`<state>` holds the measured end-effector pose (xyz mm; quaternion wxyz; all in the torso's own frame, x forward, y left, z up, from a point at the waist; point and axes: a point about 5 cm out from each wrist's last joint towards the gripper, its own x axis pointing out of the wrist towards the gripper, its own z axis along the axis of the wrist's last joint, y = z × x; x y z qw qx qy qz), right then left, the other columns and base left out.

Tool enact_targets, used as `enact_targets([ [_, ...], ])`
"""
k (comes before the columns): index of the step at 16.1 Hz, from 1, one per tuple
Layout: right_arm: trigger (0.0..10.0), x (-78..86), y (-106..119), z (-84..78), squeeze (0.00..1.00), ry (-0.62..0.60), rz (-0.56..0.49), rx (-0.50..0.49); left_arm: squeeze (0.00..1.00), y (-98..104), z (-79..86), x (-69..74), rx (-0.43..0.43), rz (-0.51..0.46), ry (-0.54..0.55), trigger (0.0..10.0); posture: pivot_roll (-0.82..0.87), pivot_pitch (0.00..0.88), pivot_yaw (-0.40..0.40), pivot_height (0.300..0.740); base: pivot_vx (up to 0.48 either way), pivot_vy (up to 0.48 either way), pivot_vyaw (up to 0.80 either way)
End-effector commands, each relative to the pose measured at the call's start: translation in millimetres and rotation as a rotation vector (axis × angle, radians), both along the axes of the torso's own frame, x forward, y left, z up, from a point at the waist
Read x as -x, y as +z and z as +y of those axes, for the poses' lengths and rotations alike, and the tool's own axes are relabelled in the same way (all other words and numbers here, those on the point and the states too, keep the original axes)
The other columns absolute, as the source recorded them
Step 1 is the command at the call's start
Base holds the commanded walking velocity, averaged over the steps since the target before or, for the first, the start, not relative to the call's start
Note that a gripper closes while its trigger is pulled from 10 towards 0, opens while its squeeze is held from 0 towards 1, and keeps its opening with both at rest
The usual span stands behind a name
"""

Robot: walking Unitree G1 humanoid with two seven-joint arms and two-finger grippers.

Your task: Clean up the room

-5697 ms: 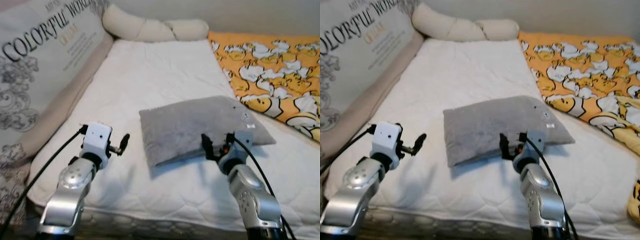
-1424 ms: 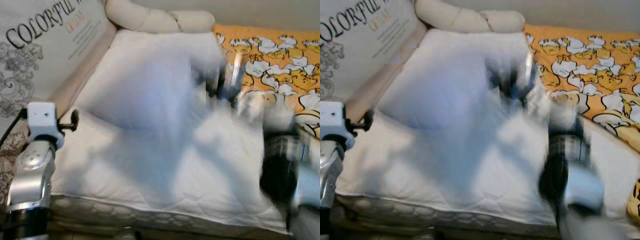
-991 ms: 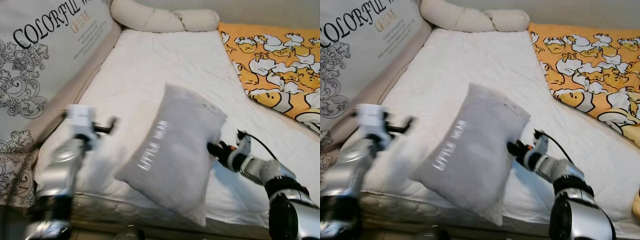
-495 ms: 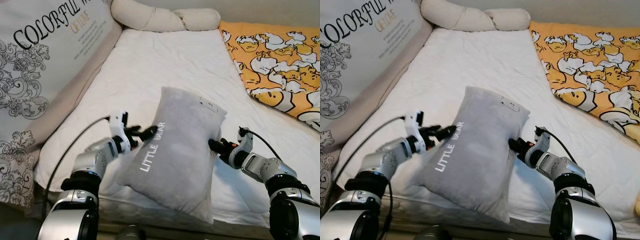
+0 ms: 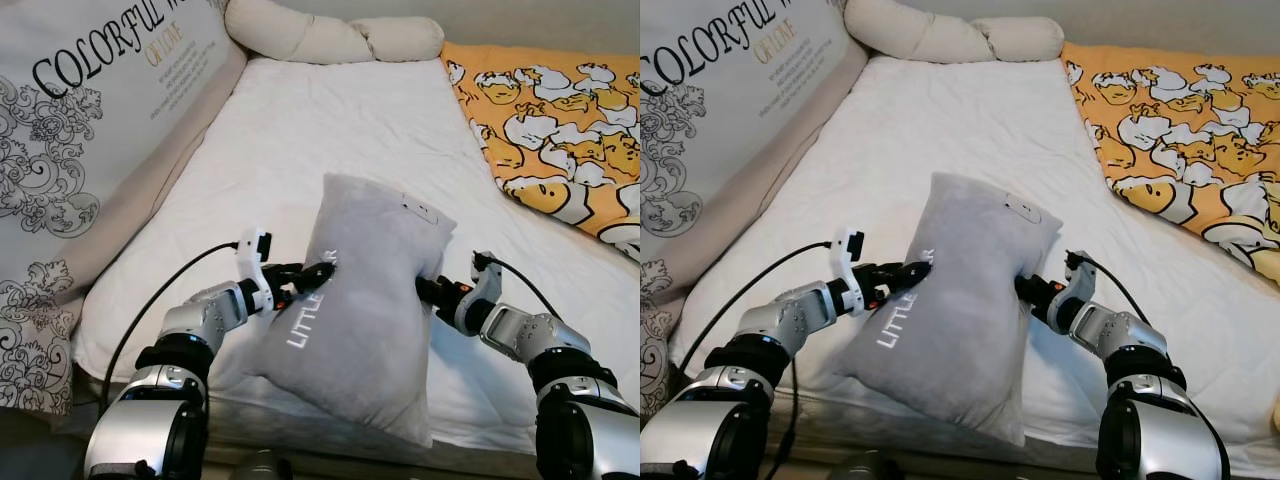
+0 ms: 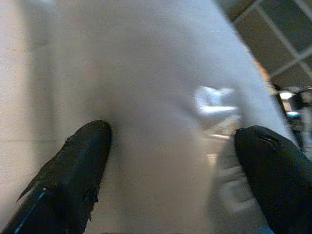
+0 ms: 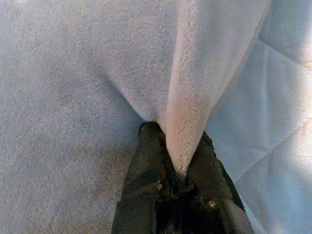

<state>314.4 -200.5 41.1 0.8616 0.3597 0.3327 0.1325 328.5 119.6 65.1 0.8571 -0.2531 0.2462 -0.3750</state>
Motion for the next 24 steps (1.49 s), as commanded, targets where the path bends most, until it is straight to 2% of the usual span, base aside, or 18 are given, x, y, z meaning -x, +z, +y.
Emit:
enact_targets([
  [1, 0.0, -5.3, 8, 8.7, 0.00, 0.053, -0.041, 0.004, 1.00, -1, -8.6, 3.2, -0.009, -0.004, -0.083, 10.0, -0.05, 0.000, 0.035, 0.740, 0.000, 0.000, 0.00],
  [2, 0.0, -7.4, 11, 13.2, 0.00, 0.076, -0.056, 0.005, 1.00, -3, -11.6, 5.5, -0.035, -0.011, -0.122, 10.0, -0.05, 0.000, 0.035, 0.740, 0.000, 0.000, 0.00],
  [3, 0.0, -9.0, 13, 17.0, 0.00, 0.093, -0.070, 0.007, 0.98, -4, -12.2, 5.0, -0.046, -0.010, -0.121, 6.8, -0.05, 0.000, 0.036, 0.740, 0.000, 0.000, 0.00],
  [4, 0.0, -10.1, 15, 20.0, 0.00, 0.104, -0.080, 0.008, 0.00, -3, -12.3, 4.3, -0.046, -0.010, -0.121, 0.9, -0.05, 0.000, 0.034, 0.740, 0.000, 0.000, 0.00],
  [5, 0.0, -10.3, 15, 22.0, 0.00, 0.112, -0.085, 0.011, 0.00, -3, -12.0, 4.3, -0.044, -0.008, -0.126, 0.0, -0.05, 0.000, 0.035, 0.740, 0.000, 0.000, 0.00],
  [10, 0.0, -5.2, 13, 35.8, 0.00, 0.156, -0.102, 0.009, 0.00, -1, -9.6, 4.6, -0.051, -0.009, -0.166, 0.0, -0.06, 0.000, 0.041, 0.740, 0.000, 0.000, 0.00],
  [13, 0.0, -4.2, 14, 42.3, 0.00, 0.151, -0.112, 0.005, 0.00, 8, -14.5, 2.7, -0.010, -0.029, -0.201, 0.0, -0.06, 0.000, 0.042, 0.740, 0.000, 0.000, 0.00],
  [16, 0.0, -4.1, 20, 53.6, 0.00, 0.113, -0.138, -0.025, 0.00, 21, -16.6, -3.1, 0.015, -0.080, -0.161, 0.0, -0.05, 0.000, 0.040, 0.740, 0.000, 0.000, 0.00],
  [20, 0.0, -7.3, 38, 65.5, 0.00, 0.094, -0.233, -0.006, 0.00, 45, -21.1, -1.9, 0.064, -0.193, -0.116, 0.0, -0.05, 0.000, 0.048, 0.740, 0.000, 0.000, 0.00],
  [21, 0.0, -9.8, 46, 66.7, 0.00, 0.079, -0.275, 0.002, 0.00, 49, -20.8, -1.0, 0.042, -0.226, -0.106, 0.0, -0.05, 0.000, 0.049, 0.740, 0.000, 0.000, 0.00],
  [22, 0.0, -14.3, 62, 66.7, 0.00, 0.022, -0.360, 0.027, 0.00, 58, -18.8, 0.9, 0.004, -0.285, -0.061, 0.0, -0.06, 0.000, 0.057, 0.740, 0.000, 0.000, 0.00],
  [23, 0.0, -13.1, 77, 66.6, 0.00, -0.025, -0.438, 0.037, 0.00, 69, -13.9, 4.6, -0.051, -0.341, 0.002, 0.0, -0.06, 0.000, 0.063, 0.740, 0.000, 0.000, 0.00],
  [24, 0.0, -10.4, 80, 68.0, 0.00, -0.020, -0.463, 0.047, 0.00, 72, -11.7, 6.8, -0.078, -0.363, 0.018, 0.0, -0.06, 0.000, 0.065, 0.740, 0.000, 0.000, 0.00],
])
